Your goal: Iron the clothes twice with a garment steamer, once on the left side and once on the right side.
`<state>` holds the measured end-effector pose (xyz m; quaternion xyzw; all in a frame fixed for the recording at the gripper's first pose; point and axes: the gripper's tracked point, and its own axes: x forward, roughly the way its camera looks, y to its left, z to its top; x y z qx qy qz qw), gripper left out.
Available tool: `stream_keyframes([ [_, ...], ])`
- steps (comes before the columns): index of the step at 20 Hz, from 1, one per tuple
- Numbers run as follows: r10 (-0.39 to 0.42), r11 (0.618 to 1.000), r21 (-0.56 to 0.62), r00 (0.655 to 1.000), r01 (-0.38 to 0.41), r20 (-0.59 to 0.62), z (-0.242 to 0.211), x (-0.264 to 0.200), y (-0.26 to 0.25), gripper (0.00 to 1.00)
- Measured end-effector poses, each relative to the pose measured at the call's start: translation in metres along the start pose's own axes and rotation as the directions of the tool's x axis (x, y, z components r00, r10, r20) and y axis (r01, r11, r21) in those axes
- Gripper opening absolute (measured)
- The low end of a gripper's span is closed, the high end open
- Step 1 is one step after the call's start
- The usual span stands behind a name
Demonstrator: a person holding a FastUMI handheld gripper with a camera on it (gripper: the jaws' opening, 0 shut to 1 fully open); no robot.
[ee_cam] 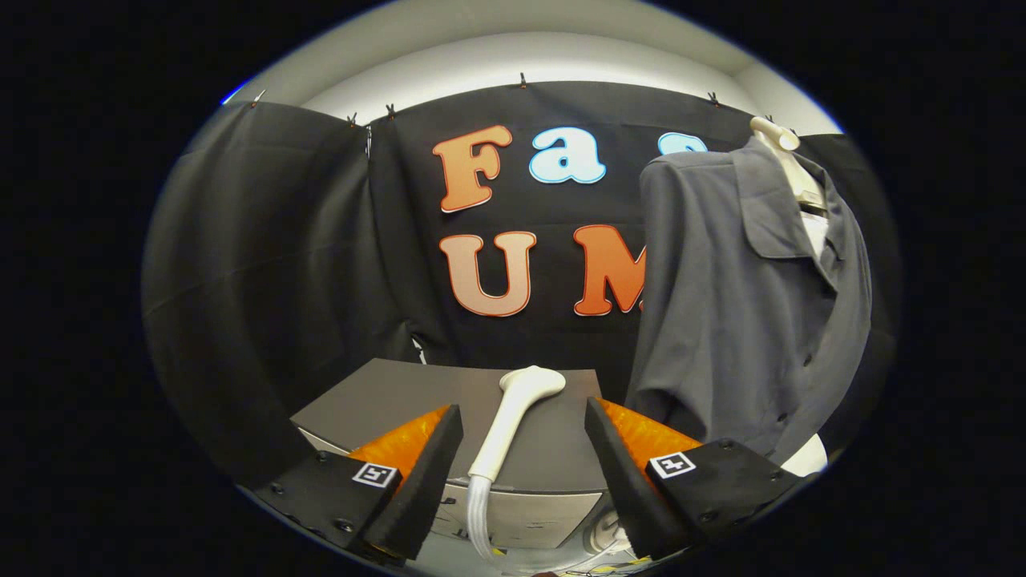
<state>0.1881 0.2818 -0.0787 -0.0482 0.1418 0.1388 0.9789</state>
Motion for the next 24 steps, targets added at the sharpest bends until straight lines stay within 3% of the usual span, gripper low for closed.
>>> stream_keyframes([
  [13, -0.067, 0.997, -0.060, 0.980, 0.056, -0.189, -0.062, 0.156, 0.011, 0.99],
  [22, -0.097, 0.995, -0.022, 0.944, 0.095, -0.314, -0.115, 0.208, -0.002, 0.99],
  [24, -0.100, 0.995, -0.010, 0.938, 0.102, -0.332, -0.123, 0.216, -0.004, 0.88],
])
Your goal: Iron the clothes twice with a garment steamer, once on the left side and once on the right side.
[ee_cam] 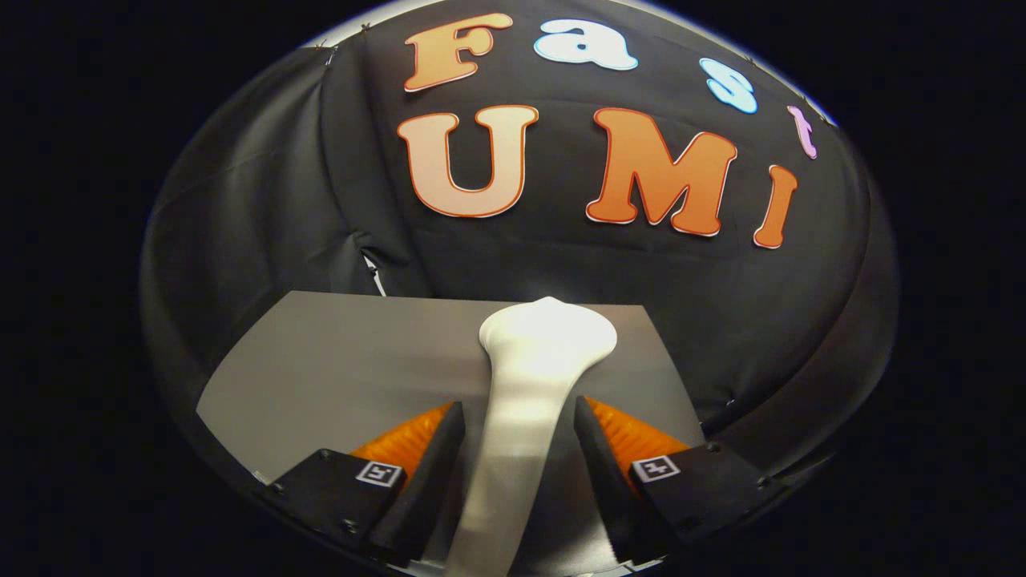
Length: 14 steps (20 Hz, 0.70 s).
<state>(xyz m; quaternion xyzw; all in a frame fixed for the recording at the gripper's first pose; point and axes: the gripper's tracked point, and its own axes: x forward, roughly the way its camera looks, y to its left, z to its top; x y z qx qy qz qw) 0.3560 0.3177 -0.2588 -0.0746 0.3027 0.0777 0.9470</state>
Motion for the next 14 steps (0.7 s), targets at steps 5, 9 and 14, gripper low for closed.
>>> stream_keyframes([
  [5, 0.007, 0.999, 0.045, 0.999, -0.005, -0.040, -0.010, 0.010, 0.001, 0.68],
  [9, 0.025, 0.993, 0.121, 0.998, -0.019, -0.049, -0.011, 0.005, 0.003, 0.54],
  [14, 0.043, 0.993, 0.109, 0.998, -0.048, 0.051, 0.009, -0.021, 0.009, 0.43],
])
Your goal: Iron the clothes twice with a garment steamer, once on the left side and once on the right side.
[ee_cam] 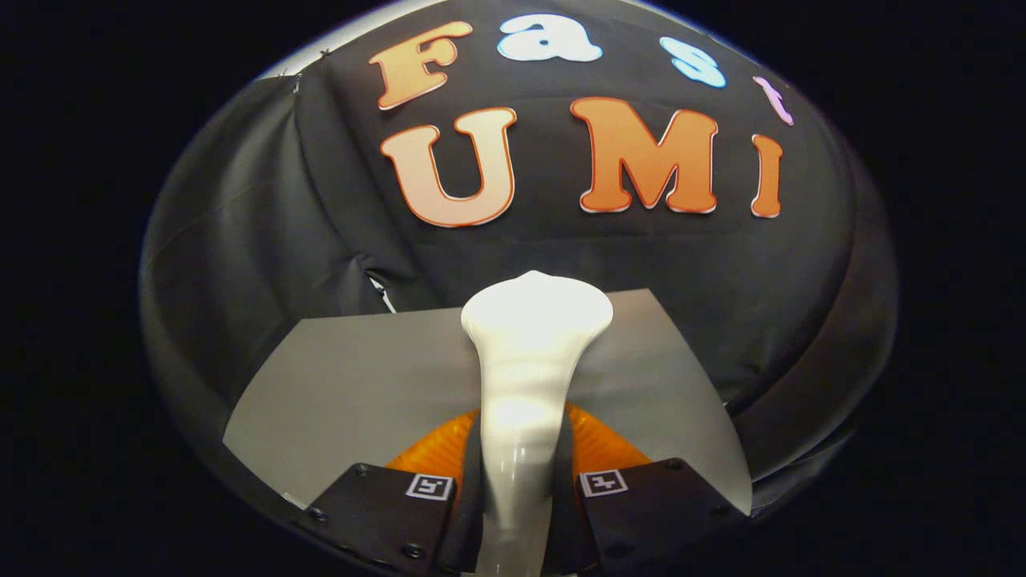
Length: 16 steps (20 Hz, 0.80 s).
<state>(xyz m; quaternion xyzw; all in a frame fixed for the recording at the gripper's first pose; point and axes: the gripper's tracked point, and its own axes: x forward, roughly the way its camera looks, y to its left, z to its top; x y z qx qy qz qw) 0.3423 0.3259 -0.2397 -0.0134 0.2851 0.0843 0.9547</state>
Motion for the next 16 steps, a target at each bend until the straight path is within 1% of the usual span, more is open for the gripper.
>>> stream_keyframes([
  [2, 0.007, 0.999, -0.039, 0.999, -0.005, 0.034, 0.001, -0.023, 0.001, 0.43],
  [7, 0.066, 0.998, -0.013, 0.989, -0.065, 0.132, 0.003, -0.094, -0.003, 0.42],
  [9, 0.073, 0.997, -0.011, 0.979, -0.072, 0.191, 0.009, -0.129, -0.012, 0.43],
  [12, 0.089, 0.996, -0.003, 0.966, -0.091, 0.244, 0.014, -0.178, -0.028, 0.42],
  [16, 0.072, 0.997, -0.001, 0.944, -0.076, 0.322, 0.033, -0.248, -0.062, 0.42],
])
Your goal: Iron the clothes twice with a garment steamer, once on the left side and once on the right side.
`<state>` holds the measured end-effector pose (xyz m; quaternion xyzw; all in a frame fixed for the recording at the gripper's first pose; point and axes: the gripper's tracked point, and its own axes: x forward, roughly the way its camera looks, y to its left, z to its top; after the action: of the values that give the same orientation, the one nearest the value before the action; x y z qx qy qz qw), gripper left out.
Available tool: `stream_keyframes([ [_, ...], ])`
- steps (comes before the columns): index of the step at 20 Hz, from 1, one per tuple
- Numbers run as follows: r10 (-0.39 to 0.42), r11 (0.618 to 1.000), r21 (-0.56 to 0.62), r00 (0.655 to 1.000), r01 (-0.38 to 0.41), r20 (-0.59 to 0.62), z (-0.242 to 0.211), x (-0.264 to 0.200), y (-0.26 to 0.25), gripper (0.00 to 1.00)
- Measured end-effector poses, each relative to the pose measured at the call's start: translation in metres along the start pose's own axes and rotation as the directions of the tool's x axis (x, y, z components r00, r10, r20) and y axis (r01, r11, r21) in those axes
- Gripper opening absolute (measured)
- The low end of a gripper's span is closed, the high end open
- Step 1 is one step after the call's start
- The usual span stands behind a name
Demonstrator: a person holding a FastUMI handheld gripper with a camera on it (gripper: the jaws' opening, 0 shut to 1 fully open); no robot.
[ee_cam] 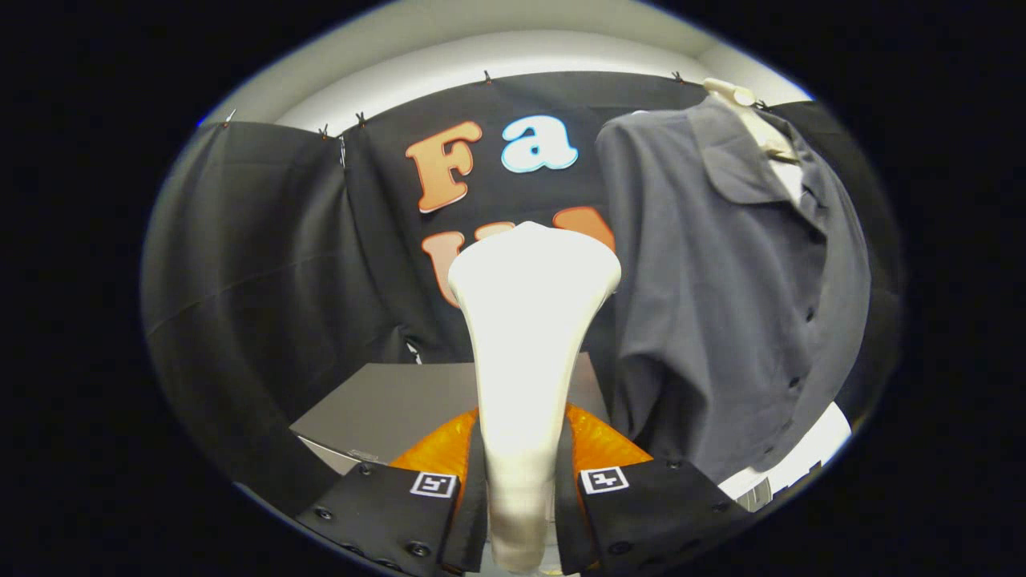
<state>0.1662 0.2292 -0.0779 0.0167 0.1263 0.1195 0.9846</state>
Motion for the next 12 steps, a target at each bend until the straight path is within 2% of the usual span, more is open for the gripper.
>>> stream_keyframes([
  [5, -0.043, 0.999, -0.013, 0.995, 0.044, 0.093, 0.045, -0.059, -0.051, 0.42],
  [12, -0.167, 0.985, -0.005, 0.972, 0.170, 0.167, 0.080, -0.128, -0.130, 0.42],
])
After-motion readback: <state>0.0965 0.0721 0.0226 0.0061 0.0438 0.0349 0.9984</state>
